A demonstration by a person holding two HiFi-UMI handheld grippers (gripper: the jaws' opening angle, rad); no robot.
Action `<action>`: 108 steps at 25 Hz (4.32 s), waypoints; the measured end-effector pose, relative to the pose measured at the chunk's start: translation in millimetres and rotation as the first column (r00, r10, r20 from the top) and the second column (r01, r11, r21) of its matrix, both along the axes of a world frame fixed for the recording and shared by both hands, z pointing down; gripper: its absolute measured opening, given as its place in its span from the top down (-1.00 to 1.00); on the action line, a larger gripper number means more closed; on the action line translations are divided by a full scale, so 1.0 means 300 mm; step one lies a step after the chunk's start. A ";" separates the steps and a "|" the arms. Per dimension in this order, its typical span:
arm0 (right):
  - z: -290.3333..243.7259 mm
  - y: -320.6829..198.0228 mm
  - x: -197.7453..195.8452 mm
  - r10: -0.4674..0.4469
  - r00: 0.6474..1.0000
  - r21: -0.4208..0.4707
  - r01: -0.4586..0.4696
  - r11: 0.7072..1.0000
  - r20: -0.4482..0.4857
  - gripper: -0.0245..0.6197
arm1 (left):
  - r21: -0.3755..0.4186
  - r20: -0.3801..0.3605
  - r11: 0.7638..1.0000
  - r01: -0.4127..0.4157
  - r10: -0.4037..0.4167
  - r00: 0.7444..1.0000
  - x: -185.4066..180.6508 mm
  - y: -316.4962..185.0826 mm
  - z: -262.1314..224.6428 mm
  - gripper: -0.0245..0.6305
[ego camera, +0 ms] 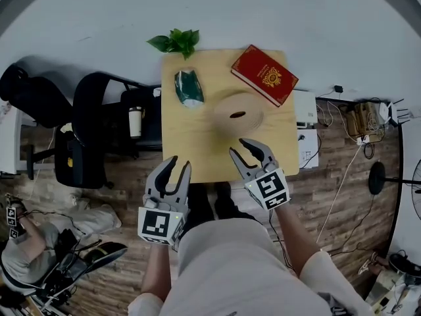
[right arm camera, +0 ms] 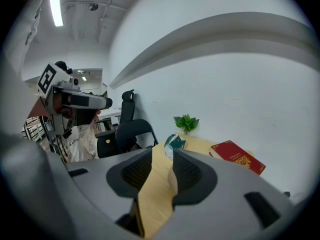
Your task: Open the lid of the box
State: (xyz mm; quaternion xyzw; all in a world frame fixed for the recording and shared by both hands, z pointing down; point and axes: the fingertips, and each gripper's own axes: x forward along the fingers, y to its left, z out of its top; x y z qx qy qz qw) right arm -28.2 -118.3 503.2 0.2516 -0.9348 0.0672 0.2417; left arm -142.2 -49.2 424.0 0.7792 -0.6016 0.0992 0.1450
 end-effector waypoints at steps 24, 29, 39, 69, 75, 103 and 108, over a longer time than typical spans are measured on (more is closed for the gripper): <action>0.308 -0.078 -0.151 -0.046 0.969 -0.016 0.044 0.999 -0.242 0.56 | -0.087 -0.025 0.992 -0.091 0.089 0.996 -0.088 -0.087 0.152 0.63; 0.374 -0.108 -0.158 -0.037 0.958 -0.018 0.034 0.999 -0.285 0.56 | -0.103 -0.024 0.989 -0.106 0.104 0.994 -0.096 -0.089 0.174 0.63; 0.477 -0.158 -0.167 -0.035 0.935 -0.013 0.033 0.999 -0.354 0.55 | -0.125 -0.027 0.982 -0.143 0.141 0.990 -0.091 -0.099 0.214 0.63; 0.625 -0.201 -0.175 -0.048 0.869 0.059 0.089 0.994 -0.492 0.45 | -0.171 -0.041 0.974 -0.151 0.146 0.988 -0.105 -0.108 0.278 0.63; 0.632 -0.198 -0.173 -0.053 0.868 0.072 0.101 0.992 -0.494 0.48 | -0.162 -0.031 0.974 -0.157 0.154 0.988 -0.096 -0.103 0.272 0.63; 0.592 -0.178 -0.152 -0.075 0.880 0.015 0.093 0.996 -0.469 0.63 | -0.133 0.002 0.984 -0.120 0.122 0.993 -0.077 -0.073 0.199 0.63; 0.573 -0.175 -0.154 -0.082 0.884 0.017 0.100 0.995 -0.461 0.63 | -0.122 0.007 0.986 -0.116 0.118 0.993 -0.068 -0.064 0.183 0.63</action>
